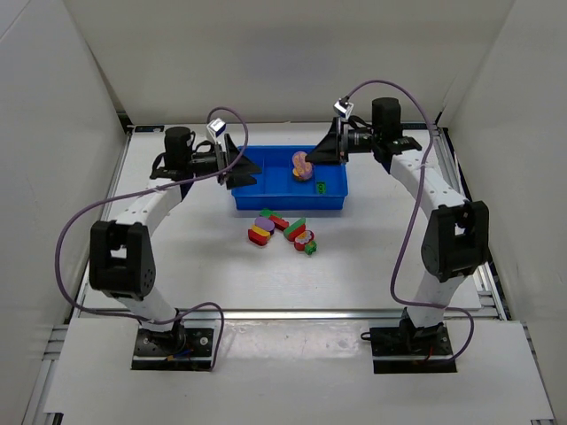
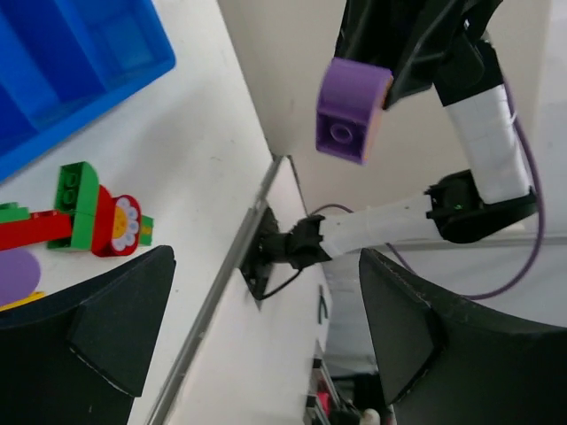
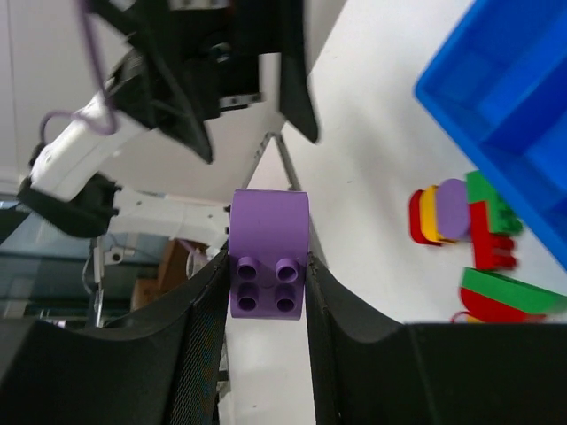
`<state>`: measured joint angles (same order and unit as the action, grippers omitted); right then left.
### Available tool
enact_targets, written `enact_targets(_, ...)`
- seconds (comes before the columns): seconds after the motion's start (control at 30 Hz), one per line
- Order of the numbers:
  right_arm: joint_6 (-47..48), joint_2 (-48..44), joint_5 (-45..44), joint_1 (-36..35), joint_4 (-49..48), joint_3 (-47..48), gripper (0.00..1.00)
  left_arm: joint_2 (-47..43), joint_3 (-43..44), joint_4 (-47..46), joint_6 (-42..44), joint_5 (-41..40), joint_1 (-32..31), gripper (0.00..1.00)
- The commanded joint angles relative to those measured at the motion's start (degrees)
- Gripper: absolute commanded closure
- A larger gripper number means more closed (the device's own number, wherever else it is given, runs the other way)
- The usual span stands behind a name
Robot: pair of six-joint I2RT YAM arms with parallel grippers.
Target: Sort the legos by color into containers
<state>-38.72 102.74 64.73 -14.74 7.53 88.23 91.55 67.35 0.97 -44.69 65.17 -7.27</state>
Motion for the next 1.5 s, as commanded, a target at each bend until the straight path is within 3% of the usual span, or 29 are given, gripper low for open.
enact_targets(0.0,-5.92,-2.28,3.39,-2.04,-7.44,1.25,0.89,2.48,3.14,-14.04,-12.51,9.18,-0.64,0.06)
enact_targets(0.03,-6.45,-2.19,3.56,-2.91,-9.1,1.16,0.89,2.76,2.96,-17.29,-15.92,9.28,-0.64,0.06)
enact_targets(0.13,-7.42,-1.84,3.47,-3.62,-10.25,0.81,0.9,2.93,4.1,-20.74,-15.78,9.1,-1.69,0.09)
enact_targets(0.5,-9.27,0.71,3.3,-5.82,-11.66,2.39,0.9,2.67,4.81,-21.36,-10.77,5.94,-4.51,0.23)
enact_targets(1.17,-9.27,1.76,3.3,-6.62,-11.84,4.59,0.9,3.99,7.09,-22.86,-9.37,7.17,-8.81,0.22)
enact_targets(1.47,-9.53,2.38,3.3,-6.96,-12.01,5.2,0.9,4.34,7.36,-23.21,-9.54,7.17,-9.17,0.38)
